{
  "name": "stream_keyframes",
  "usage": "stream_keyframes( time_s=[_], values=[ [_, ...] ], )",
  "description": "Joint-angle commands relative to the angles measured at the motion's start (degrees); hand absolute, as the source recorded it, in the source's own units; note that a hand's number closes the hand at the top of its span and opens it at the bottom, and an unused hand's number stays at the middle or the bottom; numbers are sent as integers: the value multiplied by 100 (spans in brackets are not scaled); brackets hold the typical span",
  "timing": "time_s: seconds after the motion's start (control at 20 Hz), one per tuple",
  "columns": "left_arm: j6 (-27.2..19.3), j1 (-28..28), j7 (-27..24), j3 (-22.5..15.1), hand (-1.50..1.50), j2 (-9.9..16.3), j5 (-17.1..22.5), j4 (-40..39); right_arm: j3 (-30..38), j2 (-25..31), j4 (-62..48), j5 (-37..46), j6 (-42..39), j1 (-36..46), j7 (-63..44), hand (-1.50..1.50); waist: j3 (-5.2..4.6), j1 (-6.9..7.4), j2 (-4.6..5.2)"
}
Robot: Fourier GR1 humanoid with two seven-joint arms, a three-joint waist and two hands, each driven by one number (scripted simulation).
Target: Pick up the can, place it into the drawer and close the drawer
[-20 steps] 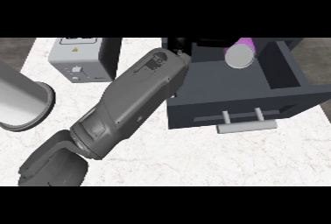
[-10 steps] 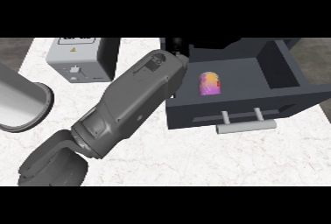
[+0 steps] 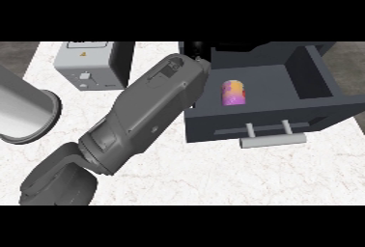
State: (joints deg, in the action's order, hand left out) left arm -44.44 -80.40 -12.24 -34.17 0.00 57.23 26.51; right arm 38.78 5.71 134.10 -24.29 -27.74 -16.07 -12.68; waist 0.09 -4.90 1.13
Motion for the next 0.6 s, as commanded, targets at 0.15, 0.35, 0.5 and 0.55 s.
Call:
stream_keyframes(
  time_s=[0.15, 0.35, 0.5, 0.55],
  values=[
    [-23, -39, -277, -55, -150, 0, 242, 226, -360, 18, 404, 1405, -202, 422, 654, -150, 1, 125, -13],
    [-137, -152, -425, -66, -150, 0, 256, 135, -785, 237, 269, 2389, -178, 908, 753, -150, -2, 268, -4],
    [-110, -34, -518, -78, -150, 0, 343, 223, -1495, -46, 600, 3342, -55, 1015, 695, -150, -6, 319, -13],
    [-290, -327, -300, -95, -150, 0, 343, 203, -1631, -69, 168, 3651, 22, 1201, 835, -150, -2, 354, -19]
  ],
)
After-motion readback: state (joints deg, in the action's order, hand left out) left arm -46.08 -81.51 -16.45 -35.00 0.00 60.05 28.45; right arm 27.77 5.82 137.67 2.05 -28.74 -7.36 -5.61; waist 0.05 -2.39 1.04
